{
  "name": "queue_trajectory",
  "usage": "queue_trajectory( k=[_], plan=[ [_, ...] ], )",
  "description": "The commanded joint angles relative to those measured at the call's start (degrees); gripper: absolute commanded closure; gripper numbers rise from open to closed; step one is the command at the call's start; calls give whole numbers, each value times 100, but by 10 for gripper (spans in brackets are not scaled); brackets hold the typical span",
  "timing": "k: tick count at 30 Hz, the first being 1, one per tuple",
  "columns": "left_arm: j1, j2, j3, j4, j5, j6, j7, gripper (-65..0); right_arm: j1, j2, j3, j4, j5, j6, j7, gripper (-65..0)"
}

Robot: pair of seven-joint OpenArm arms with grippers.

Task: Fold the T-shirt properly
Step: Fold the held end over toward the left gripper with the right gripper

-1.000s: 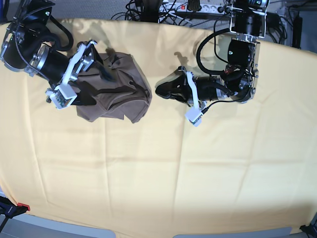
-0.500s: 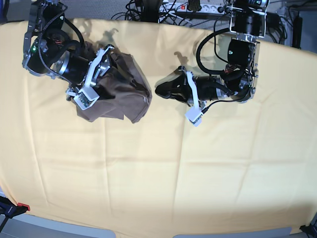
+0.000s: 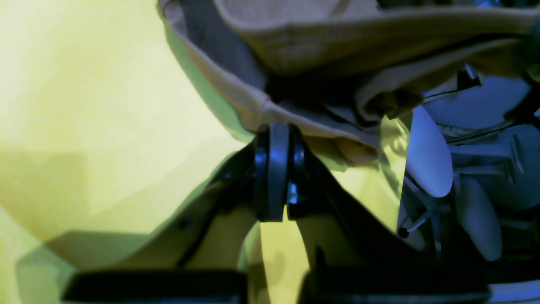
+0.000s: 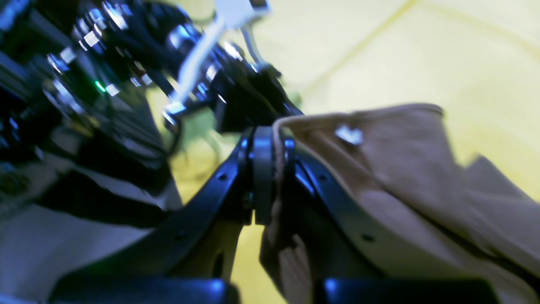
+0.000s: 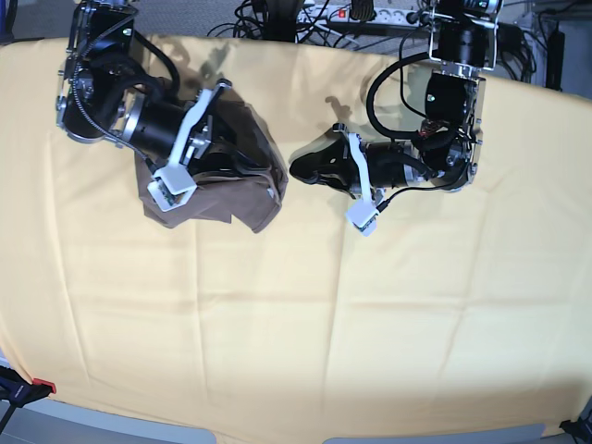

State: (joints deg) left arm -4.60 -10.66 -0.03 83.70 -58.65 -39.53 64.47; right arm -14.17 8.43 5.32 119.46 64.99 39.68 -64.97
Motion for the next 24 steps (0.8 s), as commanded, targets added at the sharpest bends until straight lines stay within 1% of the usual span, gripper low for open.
queue_trajectory(
  k=[1, 5, 9, 11, 12, 14, 15, 16, 17, 20, 24],
  plan=[
    [-98, -13, -20, 105, -170, -47, -103, 0, 55, -85, -90, 107, 155, 32, 129, 0],
    [-101, -13, -20, 105, -212, -47, -103, 0, 57, -293, -621, 107, -407, 32, 131, 0],
    [-98, -15, -20, 105, -208, -47, -103, 0, 68, -302, -1211, 107, -1032, 32, 131, 0],
    [-98, -15, -20, 105, -210, -47, -103, 0, 72, -302, -1434, 107, -1196, 32, 131, -10],
    [-98, -13, -20, 105, -210, -47, -103, 0, 72, -302, -1521, 107, -1196, 32, 129, -89],
    [-101, -13, -20, 105, -210, -47, -105, 0, 70, -293, -1692, 107, -1191, 32, 111, -289],
    [-101, -13, -20, 105, -210, -47, -105, 0, 70, -284, -1755, 109, -1189, 32, 74, -372],
    [-101, -13, -20, 105, -210, -47, -105, 0, 72, -284, -1805, 116, -1189, 32, 63, -421],
    [-101, -13, -20, 105, -210, -47, -105, 0, 72, -284, -1827, 151, -1187, 32, 63, -433],
    [-138, -17, -22, 105, -210, -47, -103, 0, 72, -284, -1829, 420, -1191, 32, 66, -433],
    [-302, -17, -55, 105, -208, -47, -101, 0, 85, -284, -1781, 1078, -1213, 32, 63, -433]
  ],
)
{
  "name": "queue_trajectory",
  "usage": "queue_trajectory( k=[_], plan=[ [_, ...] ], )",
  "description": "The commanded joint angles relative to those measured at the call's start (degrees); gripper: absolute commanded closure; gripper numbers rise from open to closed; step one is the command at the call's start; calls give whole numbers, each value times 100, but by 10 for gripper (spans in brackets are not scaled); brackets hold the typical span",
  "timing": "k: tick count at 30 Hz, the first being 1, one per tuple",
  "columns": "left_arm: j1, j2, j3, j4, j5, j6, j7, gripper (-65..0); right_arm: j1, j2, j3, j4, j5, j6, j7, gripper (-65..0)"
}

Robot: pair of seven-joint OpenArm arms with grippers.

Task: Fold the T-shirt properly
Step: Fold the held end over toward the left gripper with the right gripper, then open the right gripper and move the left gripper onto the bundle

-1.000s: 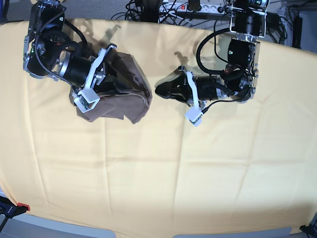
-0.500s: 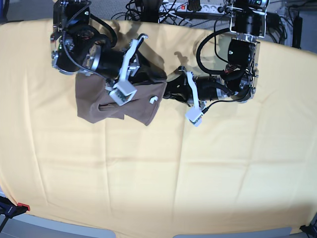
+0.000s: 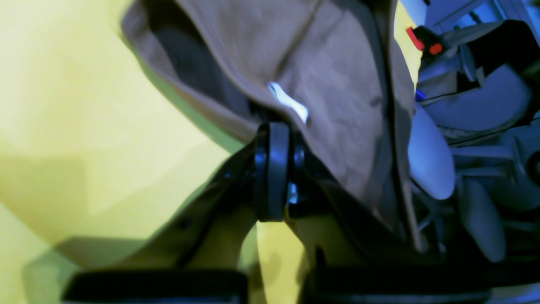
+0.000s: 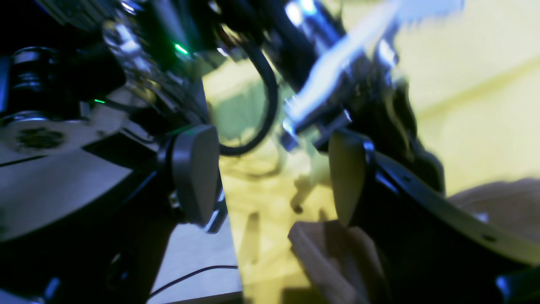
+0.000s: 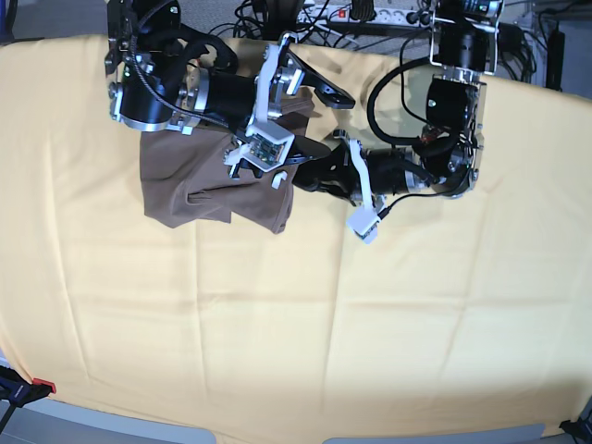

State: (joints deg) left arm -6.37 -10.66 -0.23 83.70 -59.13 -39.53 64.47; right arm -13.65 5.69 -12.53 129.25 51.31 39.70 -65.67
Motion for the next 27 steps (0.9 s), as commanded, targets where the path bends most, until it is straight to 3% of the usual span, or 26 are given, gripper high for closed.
queue_trajectory(
  k=[1, 7, 17, 22, 23, 27],
  plan=[
    [-181, -15, -35, 105, -160, -47, -101, 0, 31, -11, 61, 284, 92, 30, 133, -433],
    [-431, -68, -33, 105, -42, -47, -109, 0, 33, -9, 997, 575, -748, 30, 166, -433],
    [-973, -396, -33, 105, 699, -47, -472, 0, -37, 474, 3123, 575, -439, 30, 350, -433],
    [-1099, -396, 232, 105, 1010, -47, -693, -399, -195, 498, 3560, 575, -306, 30, 297, -433],
    [-1123, -393, 374, 105, 1191, -47, -820, -430, -212, 498, 3585, 575, -313, 30, 293, -433],
    [-1311, -396, 1143, 105, 2044, -47, -1141, -435, -275, 531, 3585, 575, -332, 30, 267, -433]
  ],
)
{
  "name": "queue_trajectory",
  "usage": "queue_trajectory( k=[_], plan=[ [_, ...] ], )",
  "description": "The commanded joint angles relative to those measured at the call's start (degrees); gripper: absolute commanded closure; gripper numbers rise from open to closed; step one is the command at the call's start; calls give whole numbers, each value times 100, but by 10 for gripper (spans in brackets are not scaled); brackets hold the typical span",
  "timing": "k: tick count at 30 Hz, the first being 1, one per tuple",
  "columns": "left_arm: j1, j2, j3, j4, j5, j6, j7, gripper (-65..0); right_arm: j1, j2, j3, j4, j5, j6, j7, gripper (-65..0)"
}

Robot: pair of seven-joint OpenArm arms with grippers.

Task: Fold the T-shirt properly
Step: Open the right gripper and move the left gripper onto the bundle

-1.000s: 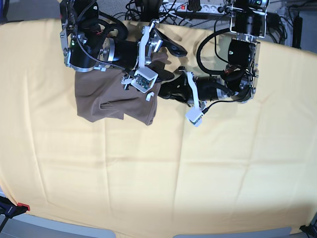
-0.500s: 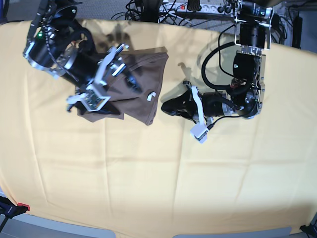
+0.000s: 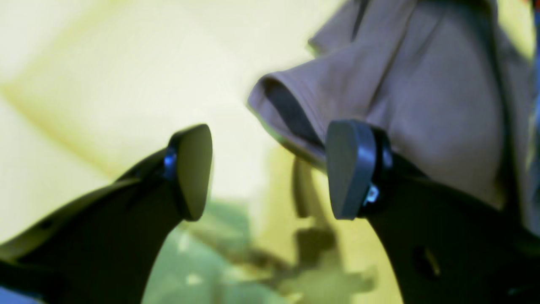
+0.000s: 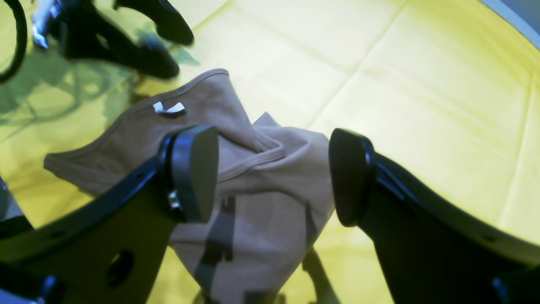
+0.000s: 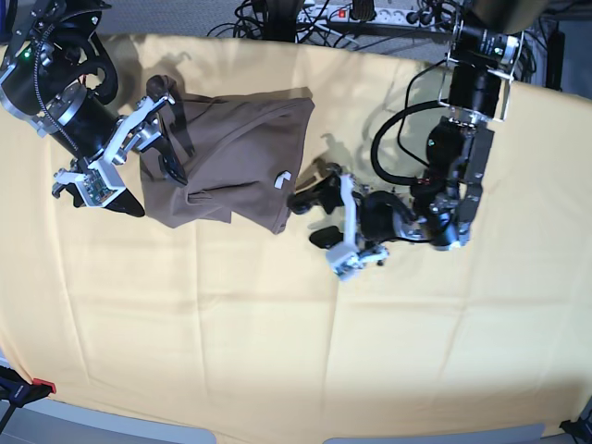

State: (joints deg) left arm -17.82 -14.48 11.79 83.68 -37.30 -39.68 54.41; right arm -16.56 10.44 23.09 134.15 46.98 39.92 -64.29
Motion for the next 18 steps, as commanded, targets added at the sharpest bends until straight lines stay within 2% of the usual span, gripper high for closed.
queue_trajectory(
  k=[1, 3, 6, 14, 18],
  plan=[
    [-225, -13, 133, 107, 98, -32, -238, -435, -15, 74, 22, 85, 101, 8, 127, -433],
    [-369, -68, 459, 105, 525, -32, -396, -435, -63, 92, 22, 85, 96, 8, 103, -433],
    [-608, -205, 820, 105, 850, -32, -651, -435, -133, 127, 22, 85, 94, 8, 101, -433],
    [-1038, -398, 1102, -179, 962, -32, -656, -435, -205, 214, 22, 85, 79, 8, 61, -433],
    [-1047, -389, 1113, -461, 903, -32, -892, -434, -203, 212, 22, 85, 81, 8, 63, -433]
  ],
)
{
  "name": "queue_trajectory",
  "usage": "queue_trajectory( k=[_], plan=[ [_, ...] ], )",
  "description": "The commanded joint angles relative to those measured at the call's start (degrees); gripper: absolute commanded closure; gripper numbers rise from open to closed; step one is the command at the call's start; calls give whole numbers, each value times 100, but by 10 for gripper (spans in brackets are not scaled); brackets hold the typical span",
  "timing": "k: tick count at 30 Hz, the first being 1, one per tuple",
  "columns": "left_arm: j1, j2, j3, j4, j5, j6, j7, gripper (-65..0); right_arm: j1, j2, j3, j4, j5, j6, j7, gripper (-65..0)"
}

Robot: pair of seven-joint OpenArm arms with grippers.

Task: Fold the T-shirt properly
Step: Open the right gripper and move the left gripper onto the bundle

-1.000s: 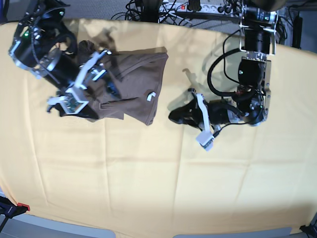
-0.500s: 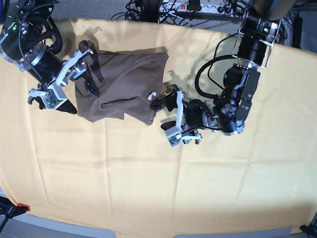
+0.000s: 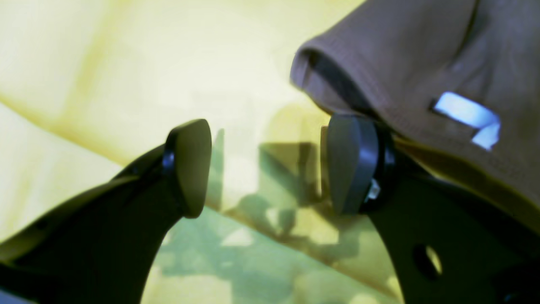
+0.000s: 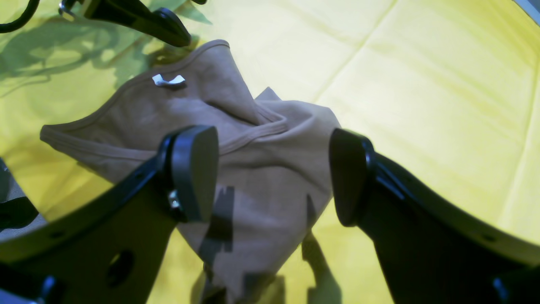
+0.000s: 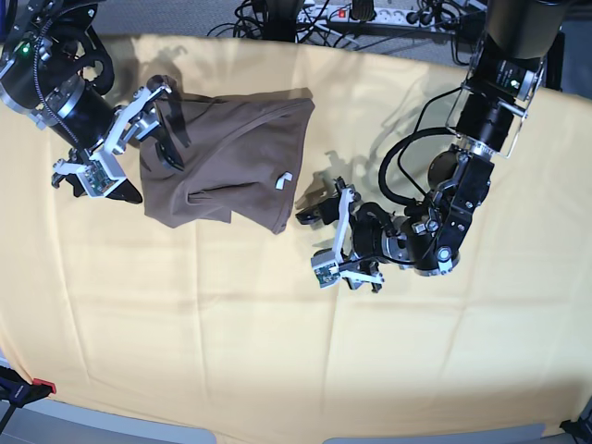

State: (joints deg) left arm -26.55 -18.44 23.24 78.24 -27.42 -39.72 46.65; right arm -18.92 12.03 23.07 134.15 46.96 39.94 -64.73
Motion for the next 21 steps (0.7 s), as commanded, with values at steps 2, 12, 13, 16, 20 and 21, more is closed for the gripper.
queue_trajectory(
  k=[2, 12, 13, 16, 20, 21],
  plan=[
    [-175, 4, -2, -118, 79, -28, -398, -434, 31, 55, 24, 85, 81, 6, 105, -433],
    [-173, 260, 37, -686, -28, -28, -1058, -434, -48, 52, 24, 85, 101, 6, 107, -433],
    [-173, 313, 37, -710, -35, -28, -1062, -434, -48, 52, 24, 85, 101, 6, 105, -433],
    [-173, 442, 37, -717, -72, -28, -1047, -434, -48, 52, 24, 85, 101, 6, 107, -433],
    [-153, 546, 39, -717, -72, -28, -1021, -424, -55, 52, 24, 85, 98, 6, 105, -433],
    [-140, 560, 44, -719, -70, -28, -1016, -399, -61, 52, 24, 85, 101, 6, 107, -433]
  ],
)
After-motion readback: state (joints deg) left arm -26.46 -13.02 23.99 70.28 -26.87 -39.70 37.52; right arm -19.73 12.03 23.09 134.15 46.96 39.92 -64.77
